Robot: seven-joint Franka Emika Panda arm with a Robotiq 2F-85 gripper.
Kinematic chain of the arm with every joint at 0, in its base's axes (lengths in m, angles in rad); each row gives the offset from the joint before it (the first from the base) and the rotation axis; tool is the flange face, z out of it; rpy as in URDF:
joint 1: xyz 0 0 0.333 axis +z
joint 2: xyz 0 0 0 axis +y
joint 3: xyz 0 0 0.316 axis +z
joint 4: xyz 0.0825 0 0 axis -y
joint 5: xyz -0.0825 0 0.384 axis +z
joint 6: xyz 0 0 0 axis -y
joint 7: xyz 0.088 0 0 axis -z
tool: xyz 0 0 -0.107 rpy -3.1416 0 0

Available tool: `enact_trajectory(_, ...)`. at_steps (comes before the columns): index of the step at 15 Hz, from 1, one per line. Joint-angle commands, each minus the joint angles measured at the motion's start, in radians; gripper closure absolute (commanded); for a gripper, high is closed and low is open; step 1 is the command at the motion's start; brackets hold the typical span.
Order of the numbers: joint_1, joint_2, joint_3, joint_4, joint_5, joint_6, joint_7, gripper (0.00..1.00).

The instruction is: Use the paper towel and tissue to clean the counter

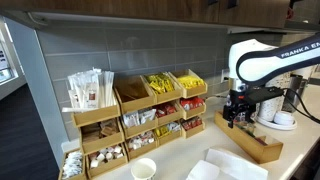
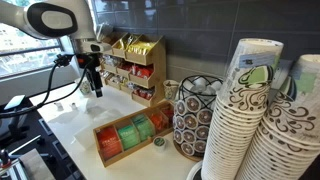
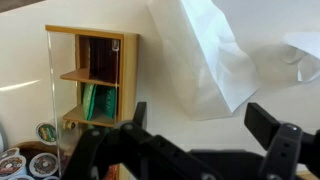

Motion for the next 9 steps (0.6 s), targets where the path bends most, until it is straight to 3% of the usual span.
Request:
enact_trajectory(1, 0.008, 0.000, -0.008, 0.002, -0.003, -0.002, 0.003, 0.00)
enact_trajectory(9, 0.020, 0.004, -0.018, -0.035, 0.005, 0.034, -0.041, 0.00)
